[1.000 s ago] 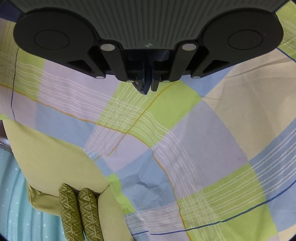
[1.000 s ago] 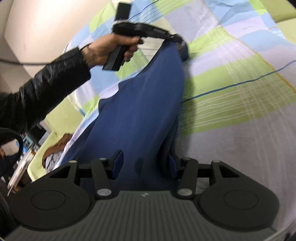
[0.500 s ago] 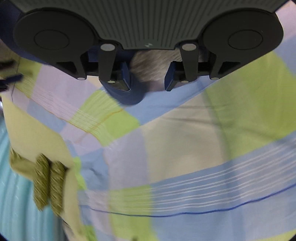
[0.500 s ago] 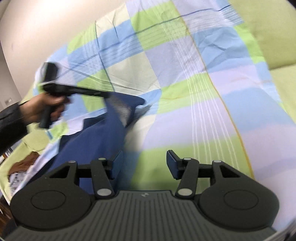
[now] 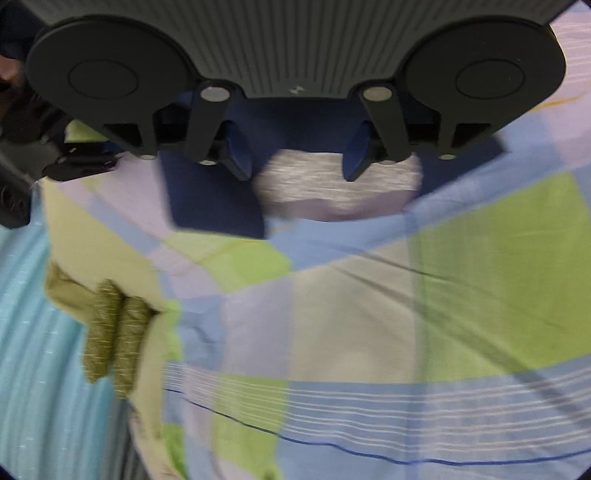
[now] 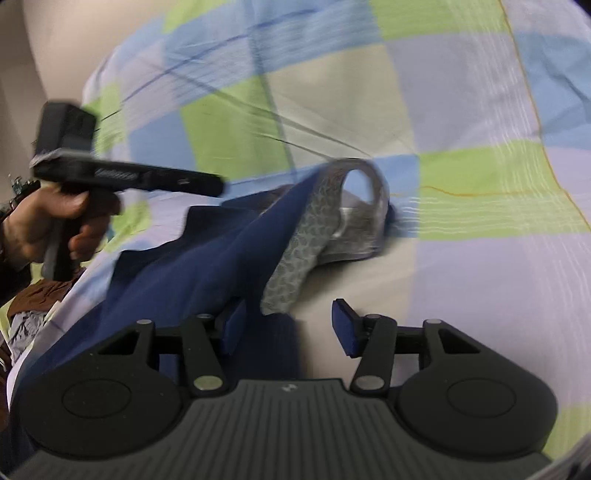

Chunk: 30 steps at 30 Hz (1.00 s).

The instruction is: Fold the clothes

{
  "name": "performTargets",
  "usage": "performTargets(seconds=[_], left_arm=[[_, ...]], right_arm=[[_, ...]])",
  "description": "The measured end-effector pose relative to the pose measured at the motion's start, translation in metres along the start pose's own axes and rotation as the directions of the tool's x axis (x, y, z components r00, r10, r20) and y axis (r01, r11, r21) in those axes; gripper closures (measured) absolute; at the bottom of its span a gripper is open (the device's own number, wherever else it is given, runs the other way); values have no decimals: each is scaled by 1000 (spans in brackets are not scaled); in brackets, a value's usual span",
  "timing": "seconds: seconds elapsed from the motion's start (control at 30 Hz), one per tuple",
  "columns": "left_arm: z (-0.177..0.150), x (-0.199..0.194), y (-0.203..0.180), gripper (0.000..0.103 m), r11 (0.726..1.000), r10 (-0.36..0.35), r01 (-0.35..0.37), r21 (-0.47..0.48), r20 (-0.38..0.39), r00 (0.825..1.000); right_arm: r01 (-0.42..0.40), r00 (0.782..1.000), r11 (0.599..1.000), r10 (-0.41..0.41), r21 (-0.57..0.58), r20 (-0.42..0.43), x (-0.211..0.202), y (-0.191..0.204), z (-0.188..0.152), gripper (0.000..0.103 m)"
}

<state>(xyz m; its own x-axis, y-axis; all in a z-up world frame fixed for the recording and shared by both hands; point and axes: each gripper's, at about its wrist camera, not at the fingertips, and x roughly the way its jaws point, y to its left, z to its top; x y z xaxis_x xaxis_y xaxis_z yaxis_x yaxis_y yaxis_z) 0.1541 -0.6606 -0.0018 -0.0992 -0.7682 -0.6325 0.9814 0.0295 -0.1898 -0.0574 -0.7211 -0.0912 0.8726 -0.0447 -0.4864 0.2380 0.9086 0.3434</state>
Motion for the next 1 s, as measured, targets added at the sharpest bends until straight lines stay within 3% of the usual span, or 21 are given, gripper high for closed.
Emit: performTargets(seconds=[0.1, 0.17, 0.2, 0.23, 0.27, 0.37, 0.53, 0.63, 0.73, 0.8, 0.9, 1.0], left_arm=[[6, 16, -27, 27, 996, -68, 70, 50, -44, 997], [6, 27, -36, 29, 994, -44, 52, 96, -86, 995], [5, 43, -47, 43, 987, 30, -8, 157, -140, 990], [3, 51, -49, 86, 983, 65, -35, 180, -164, 984], [0, 65, -51, 103, 978, 114, -73, 198, -203, 973], [-5, 68, -43, 103, 976, 155, -121, 180, -188, 970], [-6, 51, -31, 103, 976, 182, -167, 137, -111, 977], [-5, 33, -27, 103, 979, 177, -169, 116, -59, 983], [-5, 17, -23, 103, 981, 165, -163, 101, -18, 986], [-7, 9, -21, 103, 984, 162, -162, 76, 5, 987], [-1, 4, -23, 103, 985, 161, -163, 61, 39, 986], [14, 7, -30, 103, 988, 142, -146, 52, 83, 986]], right_arm=[[39, 999, 998, -38, -49, 19, -7, 22, -5, 56], [42, 999, 997, -41, -67, 19, -10, 32, -8, 56], [21, 1000, 997, -20, -71, 14, -13, 36, -11, 55], [-8, 1000, 997, 8, -76, -1, -16, 41, -14, 53], [-17, 1000, 996, 15, -92, -17, -19, 45, -18, 46], [-18, 999, 994, 14, -106, -39, -34, 47, -26, 44], [-8, 998, 988, -1, 155, 60, -99, 11, -41, 44], [-27, 996, 934, -7, 356, 94, -126, -14, -63, 44], [-81, 996, 894, 57, 441, 69, -118, -23, -81, 44], [-148, 989, 862, 142, 485, 50, -106, -26, -90, 77], [-171, 983, 868, 182, 467, 23, -97, -23, -88, 90], [-85, 996, 916, 73, 393, 46, -122, -29, -64, 97]])
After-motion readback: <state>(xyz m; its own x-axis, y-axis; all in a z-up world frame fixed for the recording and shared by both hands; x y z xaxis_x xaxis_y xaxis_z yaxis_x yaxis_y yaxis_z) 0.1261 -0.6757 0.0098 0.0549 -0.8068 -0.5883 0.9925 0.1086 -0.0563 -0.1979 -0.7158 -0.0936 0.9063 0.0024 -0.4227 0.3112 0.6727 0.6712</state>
